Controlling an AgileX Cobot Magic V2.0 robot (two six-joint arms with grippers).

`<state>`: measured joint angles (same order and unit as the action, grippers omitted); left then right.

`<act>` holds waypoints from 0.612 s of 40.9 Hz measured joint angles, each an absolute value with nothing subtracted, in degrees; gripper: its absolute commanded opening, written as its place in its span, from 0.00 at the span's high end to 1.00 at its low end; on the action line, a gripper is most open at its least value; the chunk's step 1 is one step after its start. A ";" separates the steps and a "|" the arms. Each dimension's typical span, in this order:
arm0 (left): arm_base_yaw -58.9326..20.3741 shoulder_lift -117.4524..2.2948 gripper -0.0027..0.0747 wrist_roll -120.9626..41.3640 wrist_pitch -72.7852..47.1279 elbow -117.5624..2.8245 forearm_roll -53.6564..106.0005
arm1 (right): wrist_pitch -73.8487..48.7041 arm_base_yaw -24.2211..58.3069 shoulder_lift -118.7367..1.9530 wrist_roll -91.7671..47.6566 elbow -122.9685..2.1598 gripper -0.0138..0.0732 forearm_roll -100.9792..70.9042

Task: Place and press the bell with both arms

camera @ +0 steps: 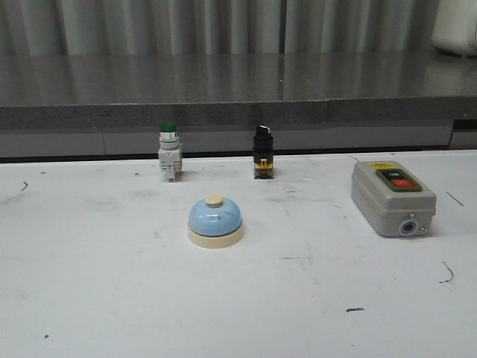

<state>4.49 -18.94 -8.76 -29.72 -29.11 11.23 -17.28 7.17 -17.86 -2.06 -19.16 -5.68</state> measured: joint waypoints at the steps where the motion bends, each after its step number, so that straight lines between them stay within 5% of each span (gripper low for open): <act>1: 4.49 -18.94 0.99 -8.76 -29.72 -29.11 11.23 | -17.28 7.17 -17.86 -2.06 -19.16 0.91 -5.68; 25: 4.49 -17.22 0.99 -8.76 -28.33 -26.77 10.95 | -17.28 7.17 -17.86 -2.06 -19.16 0.91 -5.68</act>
<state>4.49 -17.22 -8.76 -28.33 -26.77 10.95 -17.28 7.17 -17.86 -2.06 -19.16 -5.68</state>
